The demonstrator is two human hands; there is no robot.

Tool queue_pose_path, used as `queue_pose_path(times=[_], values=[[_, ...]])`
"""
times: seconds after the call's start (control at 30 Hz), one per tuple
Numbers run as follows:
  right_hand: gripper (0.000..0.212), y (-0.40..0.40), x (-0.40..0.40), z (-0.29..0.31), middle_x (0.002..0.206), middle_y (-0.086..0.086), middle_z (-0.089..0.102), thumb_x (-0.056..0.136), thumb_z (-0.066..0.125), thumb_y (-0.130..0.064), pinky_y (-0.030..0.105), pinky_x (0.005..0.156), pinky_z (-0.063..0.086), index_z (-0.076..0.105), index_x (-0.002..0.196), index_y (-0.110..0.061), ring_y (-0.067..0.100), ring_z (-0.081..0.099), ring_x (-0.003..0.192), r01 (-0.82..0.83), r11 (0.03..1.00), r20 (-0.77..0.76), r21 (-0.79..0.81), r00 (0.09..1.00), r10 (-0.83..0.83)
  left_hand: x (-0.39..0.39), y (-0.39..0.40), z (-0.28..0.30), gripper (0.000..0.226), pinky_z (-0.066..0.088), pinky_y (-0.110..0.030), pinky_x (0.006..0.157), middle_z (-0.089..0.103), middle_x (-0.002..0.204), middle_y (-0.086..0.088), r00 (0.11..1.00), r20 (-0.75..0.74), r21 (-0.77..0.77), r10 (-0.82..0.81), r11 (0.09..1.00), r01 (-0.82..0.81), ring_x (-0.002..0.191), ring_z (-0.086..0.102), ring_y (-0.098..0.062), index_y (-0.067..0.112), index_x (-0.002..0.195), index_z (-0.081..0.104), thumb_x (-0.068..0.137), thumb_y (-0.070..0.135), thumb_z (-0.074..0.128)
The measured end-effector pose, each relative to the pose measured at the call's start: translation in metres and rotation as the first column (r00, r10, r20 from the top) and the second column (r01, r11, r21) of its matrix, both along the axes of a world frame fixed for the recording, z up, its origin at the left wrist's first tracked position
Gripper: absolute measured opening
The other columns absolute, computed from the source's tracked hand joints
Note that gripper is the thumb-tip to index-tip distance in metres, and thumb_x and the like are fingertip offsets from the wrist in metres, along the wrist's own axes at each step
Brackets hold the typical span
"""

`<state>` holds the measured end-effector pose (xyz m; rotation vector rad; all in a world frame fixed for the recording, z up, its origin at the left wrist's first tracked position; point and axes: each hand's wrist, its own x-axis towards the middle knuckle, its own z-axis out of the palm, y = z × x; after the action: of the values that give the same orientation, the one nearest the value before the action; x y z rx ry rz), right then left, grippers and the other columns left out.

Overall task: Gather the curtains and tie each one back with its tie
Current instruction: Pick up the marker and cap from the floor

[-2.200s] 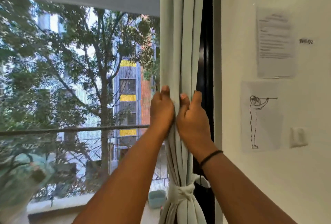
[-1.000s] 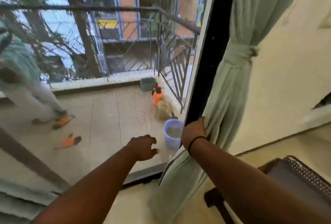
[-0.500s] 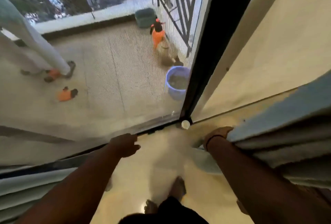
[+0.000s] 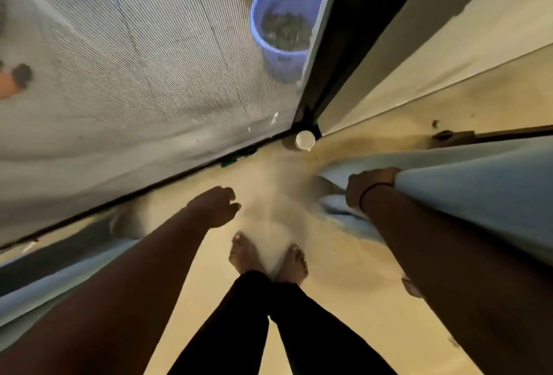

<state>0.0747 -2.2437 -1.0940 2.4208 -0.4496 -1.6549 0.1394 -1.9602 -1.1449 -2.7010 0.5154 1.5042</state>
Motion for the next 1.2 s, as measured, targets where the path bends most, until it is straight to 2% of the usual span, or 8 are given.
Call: queue_pose_path(times=[0.1,0.3,0.5,0.67,0.77,0.87,1.0,1.2], values=[[0.06,0.0,0.005,-0.048,0.151,0.006,0.034,0.092,0.034,-0.055,0.054,0.108,0.025,0.029,0.146,-0.03,0.031,0.036,0.135,0.043,0.998,0.027,0.044,0.999,-0.044,0.007,-0.005,-0.053,0.044,0.041,-0.034,0.095,0.05,0.133,-0.01,1.0,0.004,0.007,0.006,1.0,-0.006,0.121,0.05,-0.028,0.017,0.132,0.047,0.095,0.042,0.045],[0.064,-0.008,0.011,-0.144,0.141,0.007,0.046,0.082,0.043,-0.064,0.053,0.104,0.028,0.047,0.133,-0.025,0.033,0.043,0.128,0.114,0.993,0.081,0.008,0.99,-0.114,0.018,-0.004,-0.142,0.046,0.043,-0.039,0.097,0.046,0.135,-0.011,1.0,0.005,0.02,0.03,0.999,-0.03,0.12,0.051,-0.031,0.017,0.134,0.045,0.094,0.041,0.048],[0.043,-0.014,0.038,-0.203,0.129,0.012,0.052,0.087,0.05,-0.037,0.048,0.099,0.036,0.045,0.126,-0.018,0.036,0.049,0.12,0.156,0.982,0.259,0.11,0.949,-0.18,0.041,-0.006,-0.195,0.053,0.043,-0.043,0.099,0.04,0.142,-0.01,0.997,0.054,0.025,0.058,0.998,-0.059,0.124,0.047,-0.031,0.018,0.139,0.038,0.092,0.039,0.05],[0.057,-0.016,0.069,-0.249,0.135,0.017,0.043,0.09,0.048,-0.026,0.046,0.098,0.04,0.027,0.142,-0.015,0.04,0.05,0.118,0.187,0.961,0.408,0.204,0.876,-0.257,0.067,-0.008,-0.233,0.058,0.042,-0.041,0.101,0.039,0.145,-0.013,0.997,0.077,0.015,0.031,0.999,-0.033,0.128,0.044,-0.032,0.014,0.142,0.034,0.092,0.037,0.052],[0.073,-0.01,0.082,-0.267,0.156,0.015,0.016,0.088,0.05,-0.02,0.045,0.106,0.035,0.01,0.15,-0.015,0.038,0.04,0.13,0.18,0.944,0.488,0.277,0.82,-0.3,0.074,-0.011,-0.247,0.056,0.043,-0.038,0.098,0.041,0.141,-0.016,0.994,0.102,0.034,0.027,0.999,-0.03,0.125,0.046,-0.031,0.011,0.141,0.035,0.093,0.035,0.051],[0.07,0.0,0.089,-0.279,0.154,0.018,0.015,0.086,0.052,-0.015,0.036,0.113,0.024,0.019,0.148,-0.011,0.033,0.022,0.141,0.172,0.919,0.575,0.355,0.735,-0.359,0.077,-0.012,-0.258,0.056,0.043,-0.038,0.097,0.042,0.141,-0.017,0.993,0.113,0.046,0.036,0.998,-0.042,0.124,0.047,-0.032,0.01,0.141,0.034,0.092,0.032,0.052],[0.07,0.001,0.091,-0.293,0.15,0.017,0.02,0.083,0.059,-0.013,0.029,0.113,0.019,0.026,0.145,-0.011,0.031,0.02,0.14,0.206,0.891,0.625,0.405,0.648,-0.434,0.076,-0.01,-0.27,0.044,0.047,-0.043,0.093,0.046,0.133,-0.019,0.98,0.195,0.069,0.038,0.996,-0.052,0.118,0.05,-0.036,0.007,0.132,0.041,0.093,0.023,0.051],[0.076,-0.005,0.083,-0.324,0.157,0.015,0.011,0.09,0.053,-0.023,0.033,0.112,0.022,0.008,0.152,-0.019,0.031,0.019,0.142,0.327,0.81,0.492,0.487,0.664,-0.564,0.056,-0.002,-0.28,0.034,0.047,-0.042,0.083,0.046,0.125,-0.016,0.946,0.323,0.15,-0.006,0.988,-0.045,0.109,0.055,-0.035,0.007,0.124,0.045,0.091,0.015,0.05]])
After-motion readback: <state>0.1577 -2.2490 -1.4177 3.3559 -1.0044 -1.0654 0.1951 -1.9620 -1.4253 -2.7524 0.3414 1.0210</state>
